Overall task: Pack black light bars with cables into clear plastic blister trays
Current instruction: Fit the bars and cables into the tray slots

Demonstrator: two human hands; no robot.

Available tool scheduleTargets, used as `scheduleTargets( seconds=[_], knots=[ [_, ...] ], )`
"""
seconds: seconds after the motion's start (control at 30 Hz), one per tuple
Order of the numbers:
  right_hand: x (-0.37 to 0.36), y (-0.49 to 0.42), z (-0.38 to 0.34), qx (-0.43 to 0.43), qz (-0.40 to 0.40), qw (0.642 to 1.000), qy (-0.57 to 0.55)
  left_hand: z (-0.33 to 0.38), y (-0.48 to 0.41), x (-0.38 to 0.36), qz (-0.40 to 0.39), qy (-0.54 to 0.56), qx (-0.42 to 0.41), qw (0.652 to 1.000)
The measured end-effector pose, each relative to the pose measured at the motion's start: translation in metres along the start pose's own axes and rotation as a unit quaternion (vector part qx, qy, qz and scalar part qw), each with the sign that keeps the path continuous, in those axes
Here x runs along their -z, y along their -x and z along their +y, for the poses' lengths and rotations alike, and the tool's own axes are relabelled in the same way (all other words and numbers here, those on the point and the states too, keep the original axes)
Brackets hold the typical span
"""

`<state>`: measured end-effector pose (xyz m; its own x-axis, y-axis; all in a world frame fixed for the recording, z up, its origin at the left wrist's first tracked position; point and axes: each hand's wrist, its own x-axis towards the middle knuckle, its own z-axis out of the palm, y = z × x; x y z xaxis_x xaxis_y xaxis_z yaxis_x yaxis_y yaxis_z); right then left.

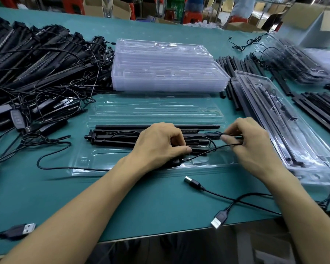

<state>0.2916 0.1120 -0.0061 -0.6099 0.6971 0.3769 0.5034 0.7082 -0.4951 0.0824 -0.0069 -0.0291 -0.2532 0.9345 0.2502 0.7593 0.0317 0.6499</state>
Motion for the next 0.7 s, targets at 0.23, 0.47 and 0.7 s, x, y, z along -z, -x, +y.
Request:
scheduleTargets(
  seconds=[0.23, 0.47, 0.7],
  knots=[
    [-0.0018, 0.0027, -0.0083, -0.112, 0.011, 0.964, -0.243, 0.0014, -0.0008, -0.0006, 0.005, -0.016, -0.018, 1.0],
    [0.0021, 0.0079, -0.0042, -0.048, -0.15, 0.98, -0.125, 0.0003, -0.0016, -0.0047, 0.002, -0.062, -0.016, 0.998],
    [0.0056, -0.0002, -0.0101, 0.02, -0.15, 0.988, 0.032, 0.0008, -0.0031, -0.0022, -0.013, -0.016, -0.015, 1.0]
  ],
)
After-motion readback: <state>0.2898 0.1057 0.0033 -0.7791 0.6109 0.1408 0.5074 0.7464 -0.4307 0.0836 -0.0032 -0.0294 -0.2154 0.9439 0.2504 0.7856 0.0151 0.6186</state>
